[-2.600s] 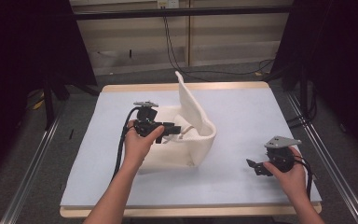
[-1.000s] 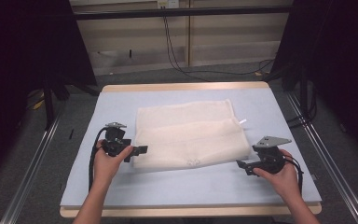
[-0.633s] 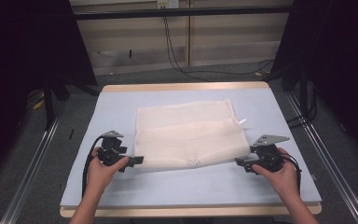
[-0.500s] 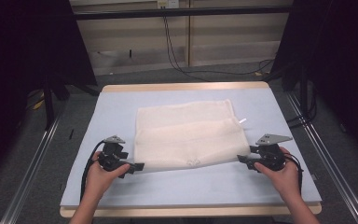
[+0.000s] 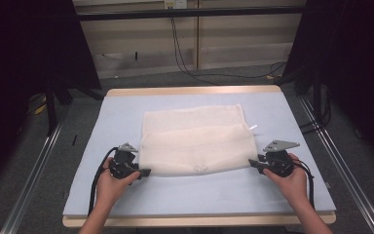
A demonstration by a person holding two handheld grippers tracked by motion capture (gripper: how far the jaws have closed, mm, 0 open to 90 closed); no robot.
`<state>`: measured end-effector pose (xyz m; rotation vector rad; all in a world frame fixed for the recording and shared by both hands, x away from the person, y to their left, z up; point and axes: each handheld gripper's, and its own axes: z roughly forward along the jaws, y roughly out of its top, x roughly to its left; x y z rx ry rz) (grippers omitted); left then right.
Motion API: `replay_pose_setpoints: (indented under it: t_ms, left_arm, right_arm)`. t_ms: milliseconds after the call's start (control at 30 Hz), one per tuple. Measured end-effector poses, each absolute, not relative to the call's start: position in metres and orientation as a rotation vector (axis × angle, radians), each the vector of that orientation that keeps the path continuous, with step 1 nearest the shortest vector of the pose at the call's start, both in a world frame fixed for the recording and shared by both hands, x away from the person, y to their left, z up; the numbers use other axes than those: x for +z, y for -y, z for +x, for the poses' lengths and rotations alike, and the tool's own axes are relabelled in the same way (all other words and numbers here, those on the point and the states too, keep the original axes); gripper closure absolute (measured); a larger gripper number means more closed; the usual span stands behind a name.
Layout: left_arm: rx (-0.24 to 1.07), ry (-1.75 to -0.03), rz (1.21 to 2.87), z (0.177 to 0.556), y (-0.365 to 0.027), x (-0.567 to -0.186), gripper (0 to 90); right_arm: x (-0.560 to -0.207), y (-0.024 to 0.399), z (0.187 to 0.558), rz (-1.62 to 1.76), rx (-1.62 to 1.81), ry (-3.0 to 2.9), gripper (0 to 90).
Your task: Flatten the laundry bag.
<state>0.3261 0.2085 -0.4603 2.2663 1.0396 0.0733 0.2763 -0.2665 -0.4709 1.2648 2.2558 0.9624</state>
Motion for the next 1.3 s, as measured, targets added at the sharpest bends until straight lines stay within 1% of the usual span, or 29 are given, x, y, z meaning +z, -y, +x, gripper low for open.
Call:
replay_pose_setpoints:
  t_ms: [33, 67, 233, 300, 333, 500, 533, 567, 600, 700, 767, 867, 933, 1000, 1033, 1067, 1100, 1133, 1167, 1233, 1300]
  left_arm:
    - [0.072, -1.052, 2.247, 0.327, -0.208, -0.459, 69.0]
    - [0.105, -1.062, 2.233, 0.331, -0.21, -0.457, 73.2]
    - [0.155, -1.097, 2.186, 0.344, -0.217, -0.454, 76.8]
    - [0.18, -1.11, 2.18, 0.347, -0.218, -0.453, 77.3]
    - [0.201, -1.122, 2.16, 0.354, -0.221, -0.453, 77.3]
    - [0.215, -1.153, 2.119, 0.37, -0.224, -0.454, 77.3]
    - [0.223, -1.164, 2.1, 0.377, -0.225, -0.455, 77.3]
    - [0.223, -1.164, 2.1, 0.377, -0.225, -0.455, 77.4]
    - [0.217, -1.182, 2.075, 0.383, -0.226, -0.456, 77.3]
    - [0.209, -1.197, 2.066, 0.388, -0.226, -0.458, 77.4]
    - [0.176, -1.203, 2.065, 0.389, -0.228, -0.459, 76.9]
    - [0.15, -1.199, 2.051, 0.385, -0.235, -0.458, 71.0]
    - [0.121, -1.215, 2.038, 0.383, -0.239, -0.456, 66.1]
    - [0.106, -1.226, 2.012, 0.382, -0.241, -0.452, 63.7]
    - [0.106, -1.226, 2.012, 0.382, -0.241, -0.452, 60.5]
    - [0.088, -1.235, 2.015, 0.382, -0.243, -0.448, 56.2]
    - [0.098, -1.243, 2.01, 0.382, -0.244, -0.445, 53.0]
    - [0.098, -1.243, 2.01, 0.382, -0.244, -0.445, 50.1]
    - [0.103, -1.25, 2.003, 0.383, -0.246, -0.44, 46.0]
    - [0.112, -1.257, 1.994, 0.385, -0.246, -0.438, 38.9]
    - [0.131, -1.28, 1.985, 0.39, -0.246, -0.435, 35.8]
  right_arm:
    - [-0.471, 0.266, 0.278, 1.27, 0.967, -2.254, 73.8]
    - [-0.471, 0.263, 0.283, 1.271, 0.973, -2.245, 75.7]
    - [-0.471, 0.249, 0.296, 1.272, 0.966, -2.226, 78.7]
    - [-0.472, 0.243, 0.301, 1.268, 0.958, -2.215, 79.0]
    - [-0.472, 0.24, 0.304, 1.26, 0.952, -2.21, 79.2]
    - [-0.476, 0.232, 0.319, 1.266, 0.948, -2.178, 79.9]
    - [-0.476, 0.228, 0.327, 1.277, 0.947, -2.163, 80.1]
    - [-0.476, 0.228, 0.327, 1.277, 0.947, -2.163, 80.1]
    - [-0.477, 0.226, 0.336, 1.274, 0.932, -2.151, 80.1]
    - [-0.476, 0.223, 0.347, 1.293, 0.913, -2.145, 80.2]
    - [-0.476, 0.222, 0.349, 1.287, 0.907, -2.16, 79.9]
    - [-0.477, 0.226, 0.344, 1.3, 0.935, -2.157, 78.0]
    - [-0.478, 0.231, 0.341, 1.326, 0.961, -2.156, 73.6]
    - [-0.477, 0.235, 0.339, 1.355, 0.982, -2.159, 67.4]
    - [-0.477, 0.235, 0.339, 1.355, 0.982, -2.159, 67.4]
    - [-0.474, 0.236, 0.338, 1.391, 1.003, -2.157, 61.1]
    - [-0.472, 0.235, 0.338, 1.414, 1.016, -2.145, 57.7]
    - [-0.472, 0.235, 0.338, 1.414, 1.016, -2.145, 57.7]
    - [-0.469, 0.236, 0.338, 1.452, 1.03, -2.134, 52.2]
    - [-0.467, 0.236, 0.338, 1.47, 1.034, -2.124, 51.5]
    - [-0.463, 0.238, 0.34, 1.495, 1.063, -2.085, 48.0]
